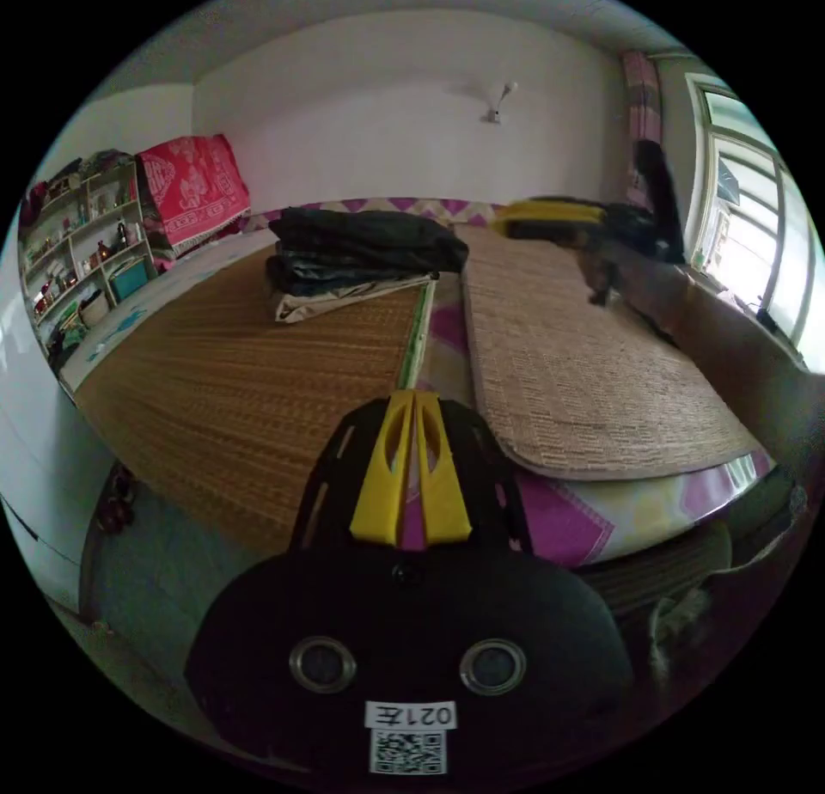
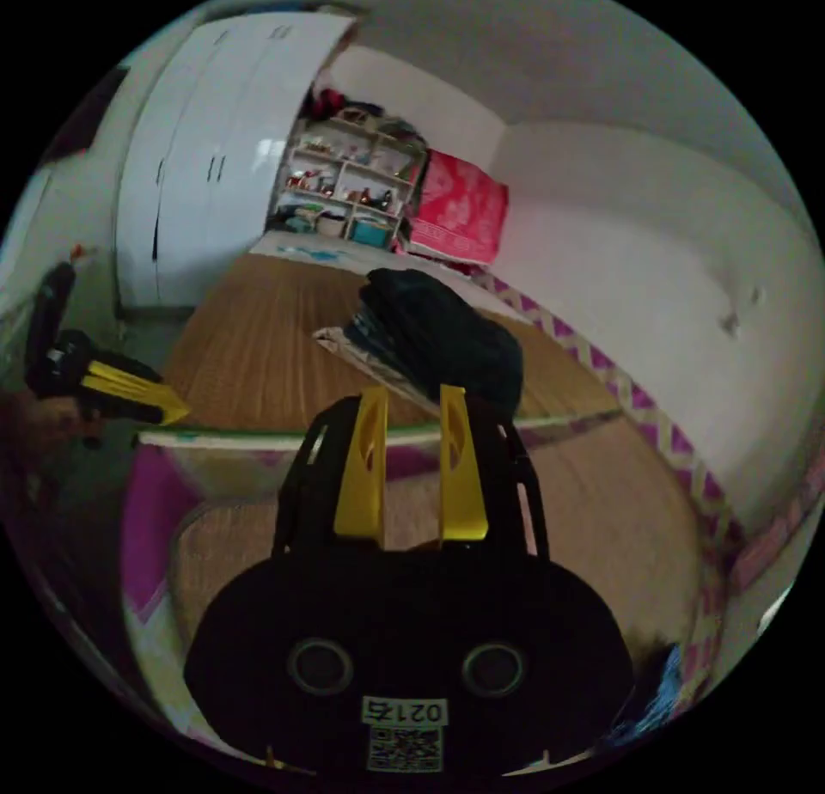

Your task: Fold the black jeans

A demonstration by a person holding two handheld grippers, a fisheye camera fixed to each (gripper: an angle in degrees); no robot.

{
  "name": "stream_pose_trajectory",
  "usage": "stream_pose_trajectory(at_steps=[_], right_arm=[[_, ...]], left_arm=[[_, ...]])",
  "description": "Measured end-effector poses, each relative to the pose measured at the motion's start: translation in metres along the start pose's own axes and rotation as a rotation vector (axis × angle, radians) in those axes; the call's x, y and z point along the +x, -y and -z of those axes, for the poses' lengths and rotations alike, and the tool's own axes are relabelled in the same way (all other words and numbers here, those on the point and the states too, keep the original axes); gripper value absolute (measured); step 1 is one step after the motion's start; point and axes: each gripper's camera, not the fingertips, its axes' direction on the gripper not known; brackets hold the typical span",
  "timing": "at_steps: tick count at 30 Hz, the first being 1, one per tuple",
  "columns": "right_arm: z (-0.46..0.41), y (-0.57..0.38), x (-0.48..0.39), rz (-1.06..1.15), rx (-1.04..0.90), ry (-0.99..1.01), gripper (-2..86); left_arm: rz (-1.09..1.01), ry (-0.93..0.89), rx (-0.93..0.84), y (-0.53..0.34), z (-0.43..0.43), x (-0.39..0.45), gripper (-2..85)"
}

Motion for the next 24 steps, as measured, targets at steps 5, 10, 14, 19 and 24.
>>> stream_pose_trajectory(at_steps=[5, 10, 14, 19, 24], right_arm=[[-0.13, 0.091, -0.048, 0.165, -0.078, -0.021, 11.4], [-0.228, 0.157, -0.083, 0.205, -0.144, -0.033, 13.2], [-0.264, 0.173, -0.103, 0.268, -0.18, -0.111, 11.6], [-0.277, 0.188, -0.093, 0.18, -0.177, -0.052, 5.6], [-0.254, 0.21, -0.021, -0.14, -0.145, 0.195, 0.2]], left_arm=[[0.027, 0.025, -0.062, -0.017, 0.011, -0.038, -1.0], [0.009, 0.087, -0.116, -0.03, 0.012, -0.062, -1.0], [0.04, 0.066, -0.125, -0.033, 0.009, -0.076, -1.0], [0.077, 0.035, -0.124, -0.035, 0.007, -0.085, -1.0], [0.089, 0.047, -0.109, -0.035, 0.017, -0.088, -1.0]])
